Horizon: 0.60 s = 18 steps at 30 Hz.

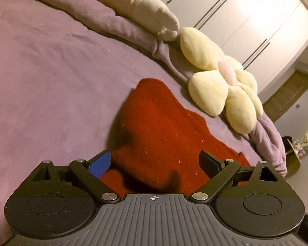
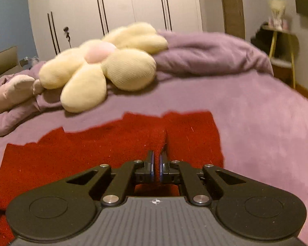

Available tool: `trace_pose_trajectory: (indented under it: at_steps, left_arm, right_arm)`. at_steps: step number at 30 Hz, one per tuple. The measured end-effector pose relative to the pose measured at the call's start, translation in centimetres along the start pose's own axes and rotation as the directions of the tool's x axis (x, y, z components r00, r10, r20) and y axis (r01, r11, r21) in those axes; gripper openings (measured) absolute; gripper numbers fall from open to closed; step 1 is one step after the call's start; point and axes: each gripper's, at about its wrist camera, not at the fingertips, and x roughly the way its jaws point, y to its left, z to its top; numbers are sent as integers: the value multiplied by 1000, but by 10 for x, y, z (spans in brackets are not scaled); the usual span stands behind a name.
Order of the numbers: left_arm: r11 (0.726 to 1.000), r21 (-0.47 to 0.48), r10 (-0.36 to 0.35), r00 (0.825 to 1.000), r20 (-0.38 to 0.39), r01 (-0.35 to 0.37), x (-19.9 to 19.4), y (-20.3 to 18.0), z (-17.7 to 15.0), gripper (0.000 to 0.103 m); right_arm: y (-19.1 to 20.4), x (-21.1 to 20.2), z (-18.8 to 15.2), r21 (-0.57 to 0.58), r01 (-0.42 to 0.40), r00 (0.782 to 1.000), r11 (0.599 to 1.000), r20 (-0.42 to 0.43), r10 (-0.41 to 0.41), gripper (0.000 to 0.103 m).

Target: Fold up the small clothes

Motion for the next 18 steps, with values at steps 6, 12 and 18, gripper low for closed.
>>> trace_pose_trajectory:
  at_steps: [6,12,18]
  left_arm:
    - [999,36,26,999,-36,-25,8,-5,2,96]
    - [997,63,46,998,-31,-44,2,-13,1,96]
    - [992,124,27,999,-30,-23,4,-31,7,97]
  right_arm:
    - [-9,16,-6,32,-79,994,996,-72,81,32]
    - [16,31,4,-97,-80,993,992,-96,71,13]
    - [14,1,15,-148,162,980,976,139,-141,12]
